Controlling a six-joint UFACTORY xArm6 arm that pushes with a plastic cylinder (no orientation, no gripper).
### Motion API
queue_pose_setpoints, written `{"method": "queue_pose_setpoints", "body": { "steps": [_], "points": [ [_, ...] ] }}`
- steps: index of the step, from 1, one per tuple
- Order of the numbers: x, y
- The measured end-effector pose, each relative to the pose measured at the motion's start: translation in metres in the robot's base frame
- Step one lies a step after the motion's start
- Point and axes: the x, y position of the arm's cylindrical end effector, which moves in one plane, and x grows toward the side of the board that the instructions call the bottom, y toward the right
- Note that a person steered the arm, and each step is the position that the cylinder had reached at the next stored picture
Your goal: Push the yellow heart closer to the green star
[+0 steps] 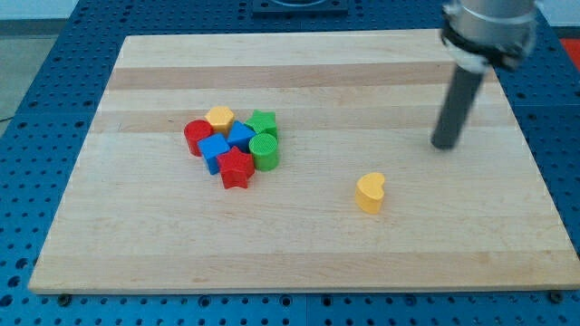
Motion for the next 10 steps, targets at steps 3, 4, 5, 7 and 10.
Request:
{"method": "queue_pose_setpoints", "body": {
  "steps": [3, 4, 5, 7, 10],
  "points": [
    [0.066, -0.09],
    [0.032, -0.143],
    [0.057, -0.144],
    [0.033, -0.183],
    [-0.001, -0.177]
  ]
}}
